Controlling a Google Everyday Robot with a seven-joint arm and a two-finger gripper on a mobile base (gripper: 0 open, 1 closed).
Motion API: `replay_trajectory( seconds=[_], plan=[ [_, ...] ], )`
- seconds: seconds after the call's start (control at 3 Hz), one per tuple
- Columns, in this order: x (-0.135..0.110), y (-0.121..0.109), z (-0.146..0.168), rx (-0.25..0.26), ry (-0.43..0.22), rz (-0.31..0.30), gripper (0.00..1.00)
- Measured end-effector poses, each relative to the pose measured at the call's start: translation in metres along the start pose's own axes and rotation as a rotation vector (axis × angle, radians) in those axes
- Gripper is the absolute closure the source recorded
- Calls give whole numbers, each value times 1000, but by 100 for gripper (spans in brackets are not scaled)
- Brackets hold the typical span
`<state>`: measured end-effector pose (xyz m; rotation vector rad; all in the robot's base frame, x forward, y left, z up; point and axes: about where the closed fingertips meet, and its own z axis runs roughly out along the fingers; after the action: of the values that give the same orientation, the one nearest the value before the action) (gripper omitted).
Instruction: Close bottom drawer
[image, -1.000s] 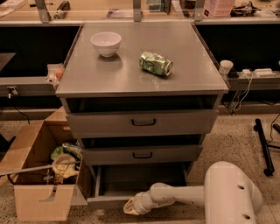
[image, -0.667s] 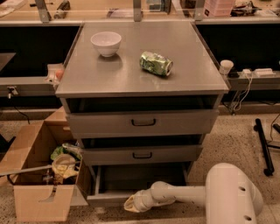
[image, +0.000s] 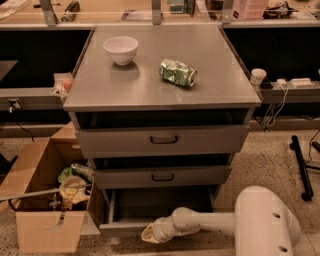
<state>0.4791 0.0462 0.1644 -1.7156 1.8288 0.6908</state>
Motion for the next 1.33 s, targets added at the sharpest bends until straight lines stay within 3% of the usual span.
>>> replay_trajectory(
  seconds=[0.33,0.67,1.33],
  plan=[
    [0,0,0,0,0,0,29],
    [0,0,0,0,0,0,6],
    [0,0,0,0,0,0,0]
  ],
)
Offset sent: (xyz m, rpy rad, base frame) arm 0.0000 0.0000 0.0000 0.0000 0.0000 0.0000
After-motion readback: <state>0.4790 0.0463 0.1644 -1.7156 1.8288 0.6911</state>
